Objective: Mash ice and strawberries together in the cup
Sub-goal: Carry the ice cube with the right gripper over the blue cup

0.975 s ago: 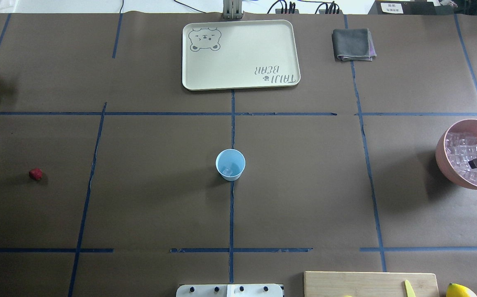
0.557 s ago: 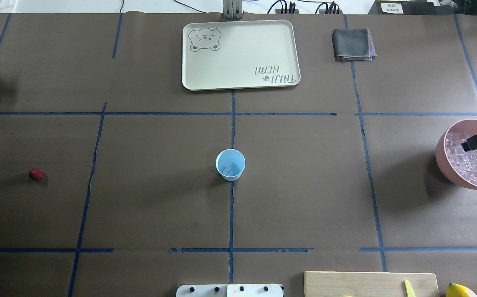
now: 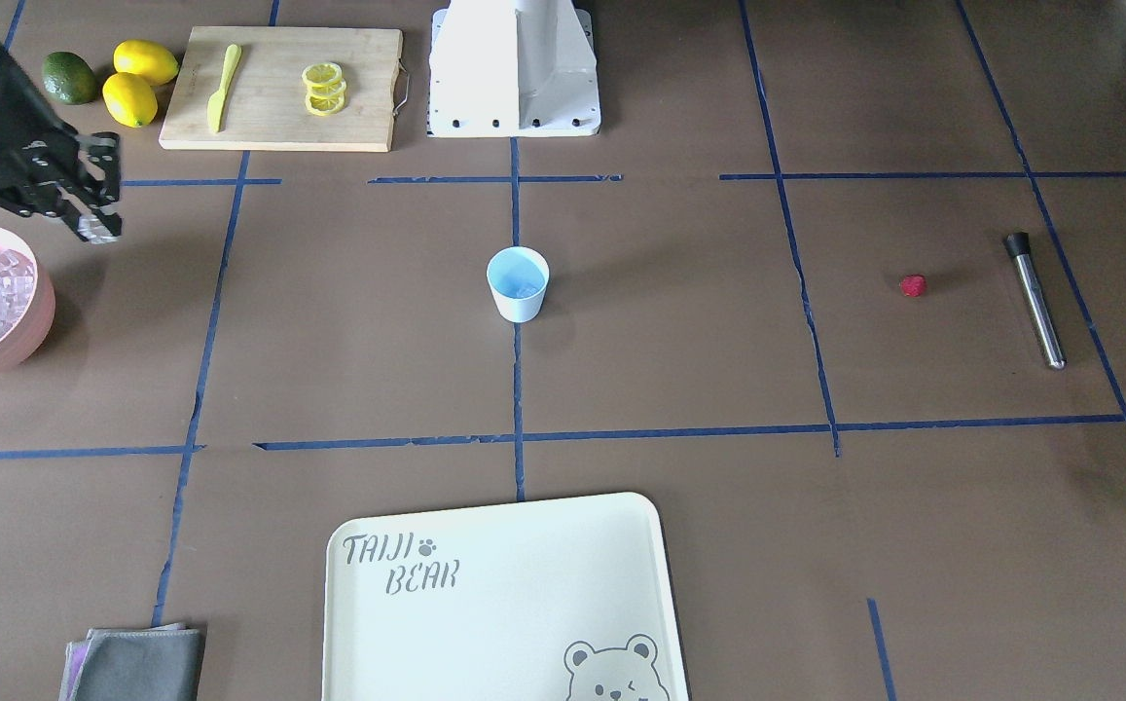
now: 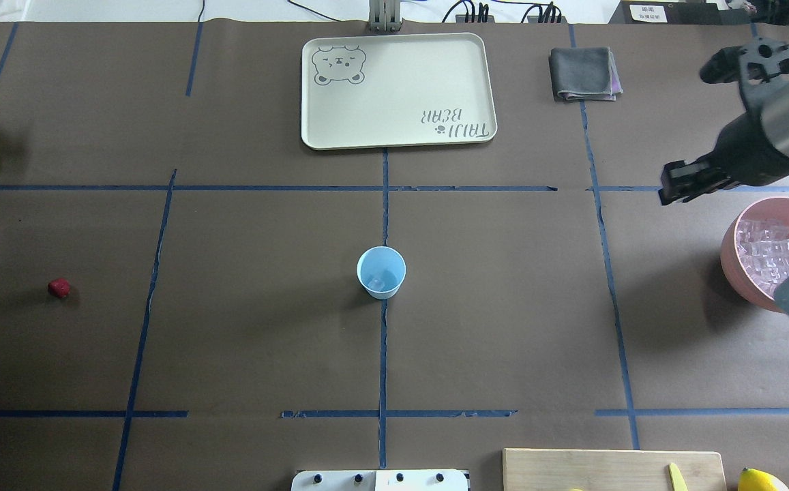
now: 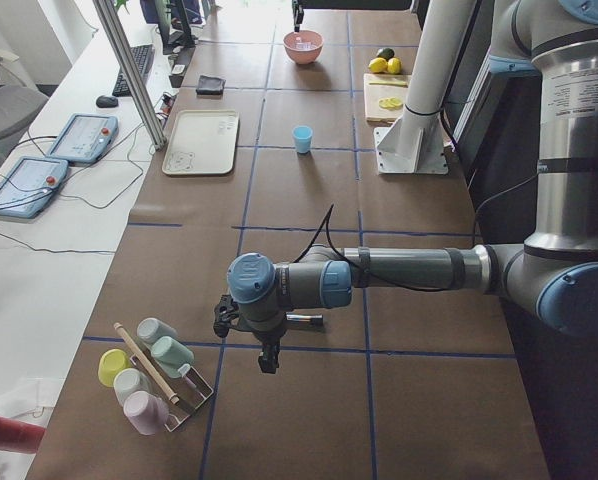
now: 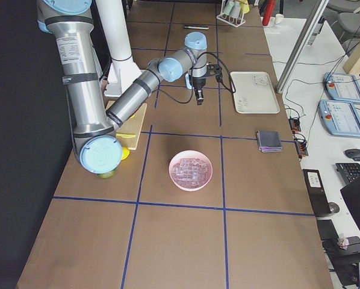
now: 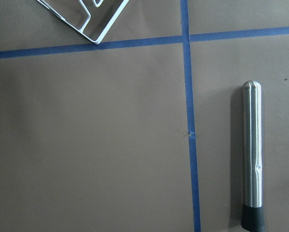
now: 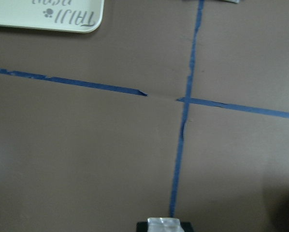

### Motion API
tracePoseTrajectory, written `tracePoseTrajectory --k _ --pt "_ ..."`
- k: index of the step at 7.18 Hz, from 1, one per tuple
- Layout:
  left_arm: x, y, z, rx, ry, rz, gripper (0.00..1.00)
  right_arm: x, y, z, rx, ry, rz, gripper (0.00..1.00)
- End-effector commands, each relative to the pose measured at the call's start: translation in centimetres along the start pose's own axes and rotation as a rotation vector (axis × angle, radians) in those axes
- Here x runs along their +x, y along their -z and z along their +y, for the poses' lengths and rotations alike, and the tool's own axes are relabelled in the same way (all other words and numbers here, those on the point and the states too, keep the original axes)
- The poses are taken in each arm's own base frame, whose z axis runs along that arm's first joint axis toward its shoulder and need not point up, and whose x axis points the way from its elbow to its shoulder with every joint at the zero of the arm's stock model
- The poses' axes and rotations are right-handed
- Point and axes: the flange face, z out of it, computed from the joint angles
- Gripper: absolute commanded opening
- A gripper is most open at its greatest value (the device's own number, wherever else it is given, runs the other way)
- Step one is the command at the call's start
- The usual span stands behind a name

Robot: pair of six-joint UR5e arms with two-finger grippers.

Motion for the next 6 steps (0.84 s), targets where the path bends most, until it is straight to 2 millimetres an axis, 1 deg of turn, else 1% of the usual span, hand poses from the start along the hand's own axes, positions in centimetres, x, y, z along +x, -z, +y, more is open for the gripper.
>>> tracePoseTrajectory --k 1,2,3,4,5,6 --pt "0.0 0.0 0.0 0.001 -0.001 -0.001 1.0 -12.4 -1.3 -0.8 -0.011 -0.083 0.029 0.0" --pt "0.0 0.0 0.0 0.001 -0.001 -0.001 1.0 -17.5 -3.4 -0.8 -0.009 -0.131 0.042 0.0" --pt "0.0 -0.1 -0.1 0.0 -0.002 -0.003 1.0 -21.9 -5.6 -1.0 -0.002 -0.155 0.065 0.0" --pt "0.0 -0.1 -0.1 0.0 -0.002 -0.001 1.0 -26.8 -7.1 -1.6 -0.009 -0.195 0.071 0.0" --pt "0.0 -0.1 -0.1 0.0 -0.002 -0.001 1.0 -30.8 -8.7 -1.4 0.004 -0.206 0.066 0.0" --pt "0.0 -0.1 -0.1 -0.001 -0.002 -0.003 1.0 -33.4 -11.5 -1.1 0.028 -0.214 0.061 0.0"
